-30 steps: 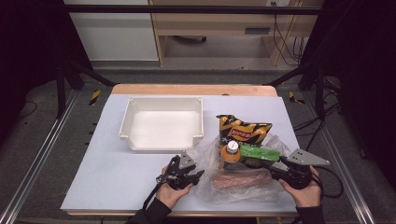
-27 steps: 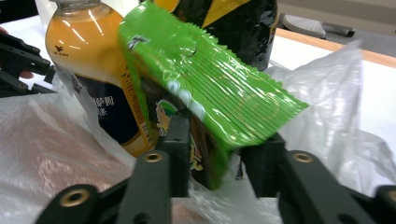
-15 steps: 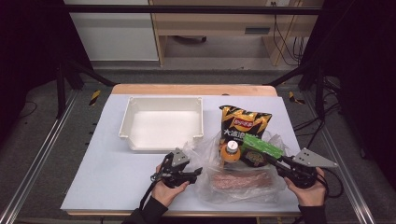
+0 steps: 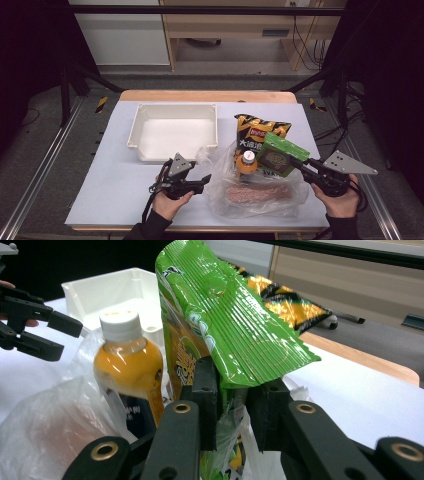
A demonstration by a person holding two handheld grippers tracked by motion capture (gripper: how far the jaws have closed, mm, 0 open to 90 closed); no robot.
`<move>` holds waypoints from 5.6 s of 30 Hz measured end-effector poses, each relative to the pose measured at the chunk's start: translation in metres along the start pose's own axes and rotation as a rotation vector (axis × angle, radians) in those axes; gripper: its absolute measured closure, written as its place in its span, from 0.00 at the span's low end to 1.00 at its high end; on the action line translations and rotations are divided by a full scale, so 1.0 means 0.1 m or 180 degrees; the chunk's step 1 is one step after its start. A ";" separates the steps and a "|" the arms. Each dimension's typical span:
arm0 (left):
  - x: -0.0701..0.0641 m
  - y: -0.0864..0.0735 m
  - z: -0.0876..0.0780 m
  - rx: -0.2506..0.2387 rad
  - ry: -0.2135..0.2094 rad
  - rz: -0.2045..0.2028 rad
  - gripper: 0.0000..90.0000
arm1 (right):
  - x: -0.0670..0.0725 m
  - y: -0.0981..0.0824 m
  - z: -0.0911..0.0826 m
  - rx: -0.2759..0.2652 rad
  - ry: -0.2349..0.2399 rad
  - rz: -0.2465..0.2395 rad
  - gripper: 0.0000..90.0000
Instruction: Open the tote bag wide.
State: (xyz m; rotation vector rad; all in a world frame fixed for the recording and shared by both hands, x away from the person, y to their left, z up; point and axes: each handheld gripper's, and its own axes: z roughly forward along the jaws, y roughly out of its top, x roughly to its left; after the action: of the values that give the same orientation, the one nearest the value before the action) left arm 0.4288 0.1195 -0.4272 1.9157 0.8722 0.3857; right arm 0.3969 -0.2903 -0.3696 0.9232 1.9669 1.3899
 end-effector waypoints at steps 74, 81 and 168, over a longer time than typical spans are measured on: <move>0.56 0.34 -0.82 -0.0644 0.0396 -0.0165 0.23 | 0.87 0.95 1.12 0.0120 0.0943 -0.0163 0.84; 0.54 0.34 -0.83 -0.0653 0.0380 -0.0133 0.23 | 0.95 0.83 1.24 0.0227 0.0988 -0.0145 0.84; 0.45 0.38 -0.93 -0.0489 0.0187 0.0121 0.85 | 0.76 0.53 0.75 0.0022 0.0368 0.0316 0.34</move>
State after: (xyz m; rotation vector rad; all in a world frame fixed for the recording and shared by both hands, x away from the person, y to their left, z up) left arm 0.4203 0.2005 -0.3532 1.7888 0.8213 0.5193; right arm 0.4189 -0.1754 -0.3460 0.9751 2.0360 1.5235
